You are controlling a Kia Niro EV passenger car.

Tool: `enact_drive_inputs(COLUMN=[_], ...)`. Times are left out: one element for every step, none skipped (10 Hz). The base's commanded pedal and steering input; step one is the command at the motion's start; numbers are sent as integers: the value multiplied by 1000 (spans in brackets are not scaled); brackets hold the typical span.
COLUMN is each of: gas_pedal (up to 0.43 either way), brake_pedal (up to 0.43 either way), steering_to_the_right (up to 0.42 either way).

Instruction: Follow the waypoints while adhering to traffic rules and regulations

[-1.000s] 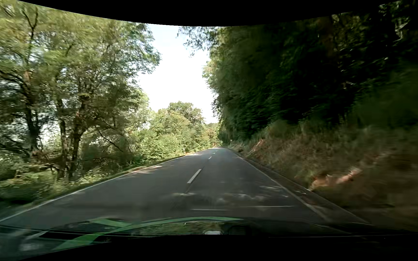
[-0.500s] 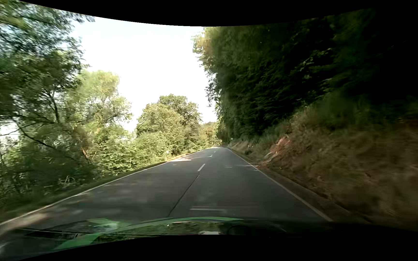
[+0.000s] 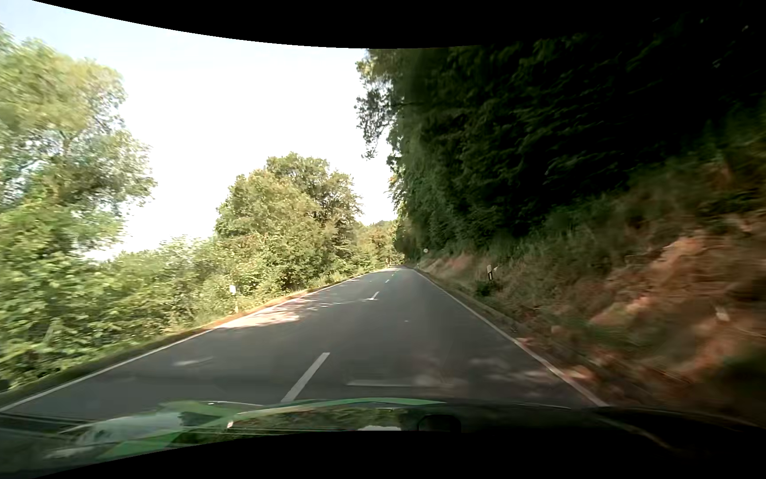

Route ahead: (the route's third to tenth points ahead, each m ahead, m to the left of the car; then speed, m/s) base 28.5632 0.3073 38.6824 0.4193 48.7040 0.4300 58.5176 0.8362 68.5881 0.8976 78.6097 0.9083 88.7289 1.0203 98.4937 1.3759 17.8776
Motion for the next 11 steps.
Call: enact_drive_inputs(gas_pedal=[260, 240, 240, 228, 220, 197, 197, 197, 197, 209, 240], brake_pedal=[0, 0, 0, 0, 0, 0, 0, 0, 0, 0, 0], steering_to_the_right=[-6, -6, -6, -6, -5, -5, -5, -5, -5, -5, -5])
